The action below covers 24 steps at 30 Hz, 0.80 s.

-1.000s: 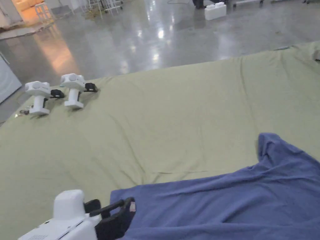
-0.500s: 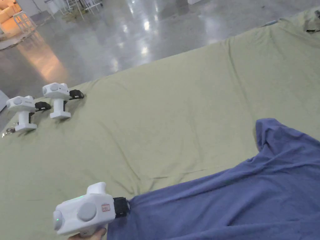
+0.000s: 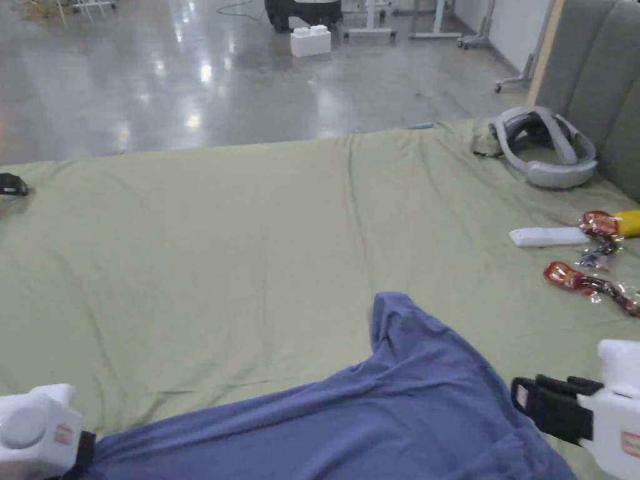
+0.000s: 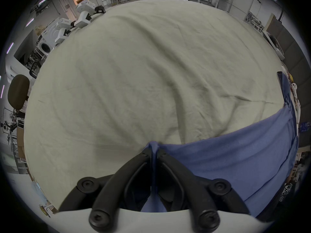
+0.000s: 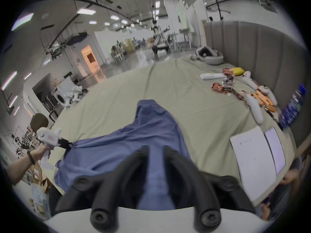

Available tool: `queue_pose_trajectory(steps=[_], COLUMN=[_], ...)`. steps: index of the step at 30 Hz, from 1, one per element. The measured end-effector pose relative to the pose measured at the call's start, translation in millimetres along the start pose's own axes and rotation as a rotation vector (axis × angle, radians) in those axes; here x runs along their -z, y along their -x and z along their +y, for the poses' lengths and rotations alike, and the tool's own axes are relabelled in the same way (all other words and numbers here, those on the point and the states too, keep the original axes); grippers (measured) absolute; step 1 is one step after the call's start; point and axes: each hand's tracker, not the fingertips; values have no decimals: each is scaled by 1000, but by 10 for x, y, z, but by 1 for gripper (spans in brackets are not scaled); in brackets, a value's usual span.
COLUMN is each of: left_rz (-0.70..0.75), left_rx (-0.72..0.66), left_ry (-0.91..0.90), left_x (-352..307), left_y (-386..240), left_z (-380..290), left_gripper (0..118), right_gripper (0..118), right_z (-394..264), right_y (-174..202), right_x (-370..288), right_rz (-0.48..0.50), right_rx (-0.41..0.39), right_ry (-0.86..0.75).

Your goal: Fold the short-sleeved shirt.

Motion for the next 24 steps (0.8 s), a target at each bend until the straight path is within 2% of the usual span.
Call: queue_pose_trajectory(steps=[1, 2, 4, 6, 8, 10, 13, 14, 15, 16, 17, 18, 19, 20, 21, 22, 24], left_rz=[-5, -7, -6, -7, 5, -8, -24, -22, -20, -26, -23, -18, -16, -15, -17, -22, -47], left_rx=[-11, -16, -12, 1, 9, 3, 1, 5, 7, 7, 7, 12, 20, 22, 21, 0, -22], left_ry=[0, -11, -23, -32, -40, -30, -8, -9, -11, -4, -9, -15, -15, -9, -6, -19, -126], left_x=[-5, -78, -98, -123, -144, -135, -140, -121, -118, -117, -122, -103, -105, -122, -147, -173, -418], left_y=[9, -66, -80, -97, -81, -53, -74, -56, -56, -64, -74, -68, -68, -66, -51, -42, -7], left_z=[-10, -71, -101, -128, -116, -81, -87, -72, -68, -79, -86, -98, -91, -73, -55, -73, -198], left_gripper=[8, 8, 8, 8, 8, 8, 8, 8, 8, 8, 8, 8, 8, 8, 8, 8, 8], right_gripper=[76, 80, 81, 93, 96, 95, 95, 88, 77, 75, 69, 46, 12, 3, 3, 3, 3], right_z=[183, 324, 440, 526, 550, 561, 547, 490, 433, 369, 367, 363, 362, 357, 277, 235, 233], right_y=[-66, -132, -393, -521, -571, -570, -535, -507, -443, -402, -382, -338, -290, -303, -319, -323, -237], right_x=[223, 460, 894, 1268, 1540, 1741, 2005, 2046, 2083, 2035, 2005, 1952, 1909, 1871, 1865, 1837, 1644], right_rz=[-6, -30, -89, -83, -109, -144, -199, -202, -270, -273, -259, -241, -214, -183, -182, -152, -164], right_rx=[7, 34, 73, 93, 103, 63, -70, -121, -213, -249, -242, -239, -233, -210, -149, -136, -170], right_ry=[74, 169, 237, 344, 445, 434, 430, 421, 429, 399, 371, 343, 318, 301, 293, 274, 233])
